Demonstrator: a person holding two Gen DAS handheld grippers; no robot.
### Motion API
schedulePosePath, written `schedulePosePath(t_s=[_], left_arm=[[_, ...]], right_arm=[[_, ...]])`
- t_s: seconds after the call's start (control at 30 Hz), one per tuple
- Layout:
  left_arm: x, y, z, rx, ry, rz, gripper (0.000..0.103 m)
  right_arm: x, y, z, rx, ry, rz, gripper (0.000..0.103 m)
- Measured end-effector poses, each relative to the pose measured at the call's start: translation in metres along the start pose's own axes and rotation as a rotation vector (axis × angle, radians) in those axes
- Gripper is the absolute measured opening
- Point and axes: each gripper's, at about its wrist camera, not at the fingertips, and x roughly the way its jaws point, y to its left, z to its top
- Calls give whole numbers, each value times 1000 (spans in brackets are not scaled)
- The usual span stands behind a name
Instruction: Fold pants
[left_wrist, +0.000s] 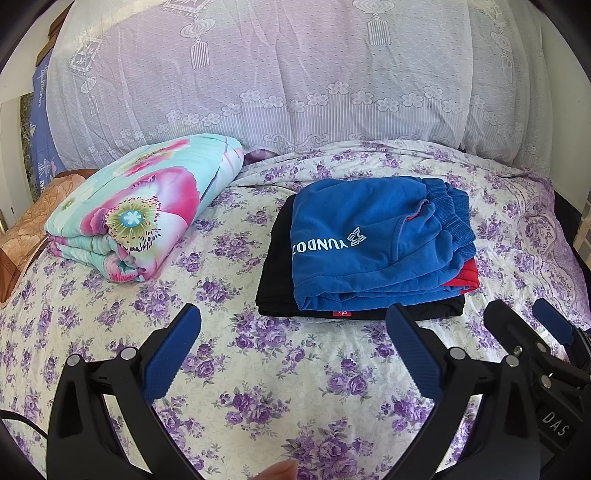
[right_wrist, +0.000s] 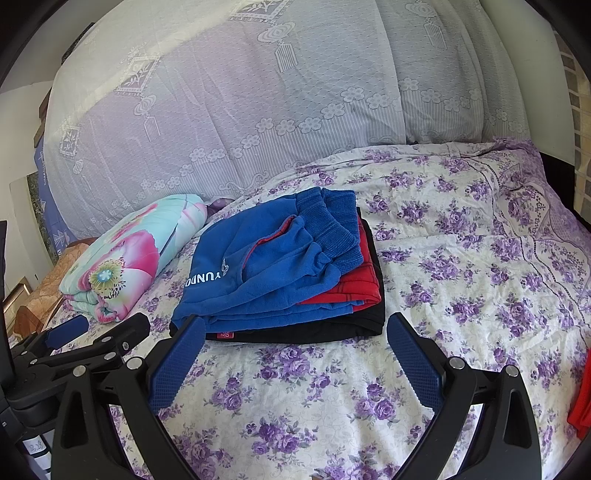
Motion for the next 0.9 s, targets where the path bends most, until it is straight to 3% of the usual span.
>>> schedulePosePath(t_s=[0.9], left_arm=[[-2, 2, -3, 10, -15, 17, 98]], right_arm=[[1, -2, 1, 4, 3, 4, 99]])
